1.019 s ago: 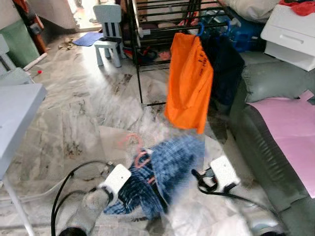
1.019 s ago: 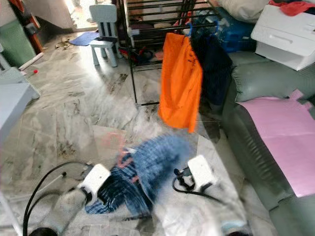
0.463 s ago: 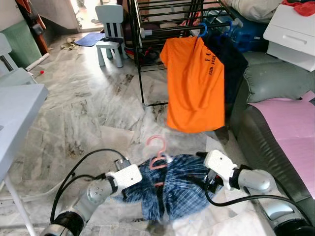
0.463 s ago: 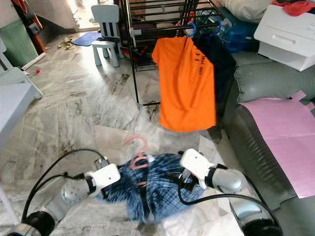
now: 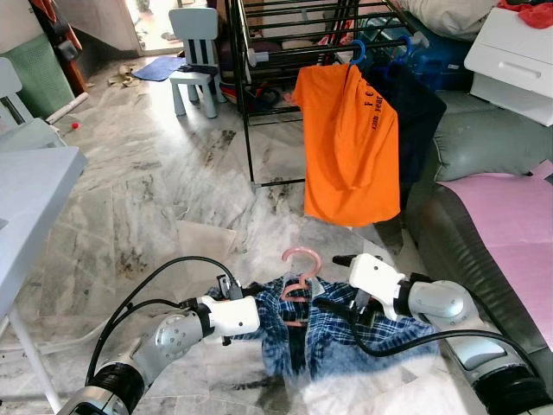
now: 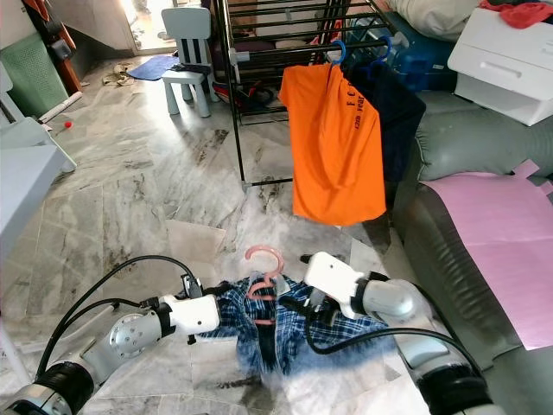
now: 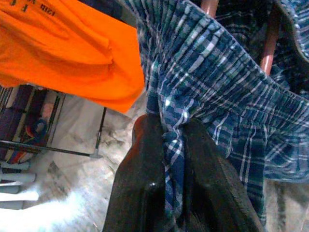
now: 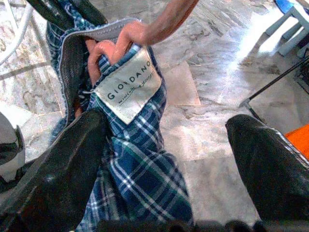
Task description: Hang hanger
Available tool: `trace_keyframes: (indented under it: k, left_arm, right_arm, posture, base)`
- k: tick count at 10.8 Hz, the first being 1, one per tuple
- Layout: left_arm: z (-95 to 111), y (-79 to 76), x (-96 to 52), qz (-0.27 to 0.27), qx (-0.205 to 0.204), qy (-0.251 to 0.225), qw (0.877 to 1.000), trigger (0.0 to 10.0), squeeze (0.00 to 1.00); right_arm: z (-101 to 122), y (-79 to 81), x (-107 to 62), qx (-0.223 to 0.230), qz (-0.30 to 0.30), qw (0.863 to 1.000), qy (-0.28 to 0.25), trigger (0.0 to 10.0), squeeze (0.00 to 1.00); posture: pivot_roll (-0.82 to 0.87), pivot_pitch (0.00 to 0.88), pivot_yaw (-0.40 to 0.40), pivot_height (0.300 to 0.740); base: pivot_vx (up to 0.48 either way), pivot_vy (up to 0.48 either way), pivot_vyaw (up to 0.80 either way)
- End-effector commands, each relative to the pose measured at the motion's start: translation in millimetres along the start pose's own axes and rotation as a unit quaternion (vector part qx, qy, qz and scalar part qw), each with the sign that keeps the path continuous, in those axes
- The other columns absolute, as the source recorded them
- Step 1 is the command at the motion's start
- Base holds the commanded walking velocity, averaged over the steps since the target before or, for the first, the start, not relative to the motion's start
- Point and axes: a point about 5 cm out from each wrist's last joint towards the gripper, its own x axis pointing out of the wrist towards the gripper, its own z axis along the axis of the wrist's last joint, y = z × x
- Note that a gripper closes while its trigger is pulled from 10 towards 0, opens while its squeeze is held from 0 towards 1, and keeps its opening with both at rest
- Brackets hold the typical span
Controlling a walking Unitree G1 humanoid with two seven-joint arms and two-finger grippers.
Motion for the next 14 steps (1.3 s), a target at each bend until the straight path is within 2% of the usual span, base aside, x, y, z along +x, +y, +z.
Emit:
trace_keyframes:
  k: [1,2,3,7,8,9,10,13,14]
  left_arm:
    - [0.4,3.6,-1.2,0.001,0.015,-0.006,1.0,7.7,0.0]
    - [-0.5,3.4,-1.6,0.004,0.014,-0.006,1.0,7.7,0.0]
    - [-0.1,6.1,-1.7,0.007,0.019,-0.01,1.0,7.5,0.0]
    - [-0.2,6.9,-1.8,0.007,0.021,-0.014,1.0,6.8,0.0]
    - [0.4,7.0,-1.9,0.006,0.023,-0.017,1.0,6.1,0.0]
    - [-0.1,6.9,-2.3,0.006,0.022,-0.017,1.0,5.9,0.0]
    - [-0.4,7.1,-2.3,0.008,0.023,-0.016,1.0,6.1,0.0]
    - [0.3,7.4,-1.3,0.01,0.025,-0.017,0.999,5.0,0.0]
    - [0.4,6.6,-0.6,0.011,0.024,-0.017,1.0,5.0,0.0]
  right_arm:
    - [1.9,-2.9,-0.3,-0.009,0.012,1.0,0.004,10.0,0.0]
    - [-2.0,-0.7,-2.2,0.007,0.028,1.0,0.009,4.3,0.0]
    - [-10.1,4.0,-7.1,0.01,0.058,0.998,0.03,0.0,0.0]
    - [-24.2,6.3,-16.9,0.029,0.095,0.993,0.069,0.0,0.0]
    - [-25.5,5.9,-16.7,0.03,0.093,0.993,0.071,0.0,0.0]
    - [-25.5,5.9,-16.6,0.032,0.094,0.992,0.072,0.0,0.0]
    - [-27.3,4.6,-15.9,0.035,0.09,0.992,0.076,0.0,0.0]
    - [-29.1,2.3,-17.0,0.036,0.09,0.992,0.081,0.0,0.0]
    - [-29.7,1.9,-17.0,0.037,0.09,0.992,0.081,0.0,0.0]
  posture:
    - [-0.1,0.0,0.054,0.74]
    - [-0.1,0.0,0.055,0.74]
    - [-0.1,0.0,0.057,0.74]
    - [-0.1,0.0,0.063,0.74]
    - [-0.09,0.0,0.064,0.74]
    - [-0.09,0.0,0.065,0.74]
    - [-0.09,0.0,0.064,0.74]
    - [-0.09,0.0,0.064,0.74]
    - [-0.09,0.0,0.061,0.74]
  base:
    - [0.0,0.0,0.0]
    - [0.0,0.0,0.0]
    - [0.0,0.0,0.0]
    - [0.0,0.0,0.0]
    - [0.0,0.0,0.0]
    - [0.0,0.0,0.0]
    - [0.0,0.0,0.0]
    - [0.0,0.0,0.0]
    - [0.0,0.0,0.0]
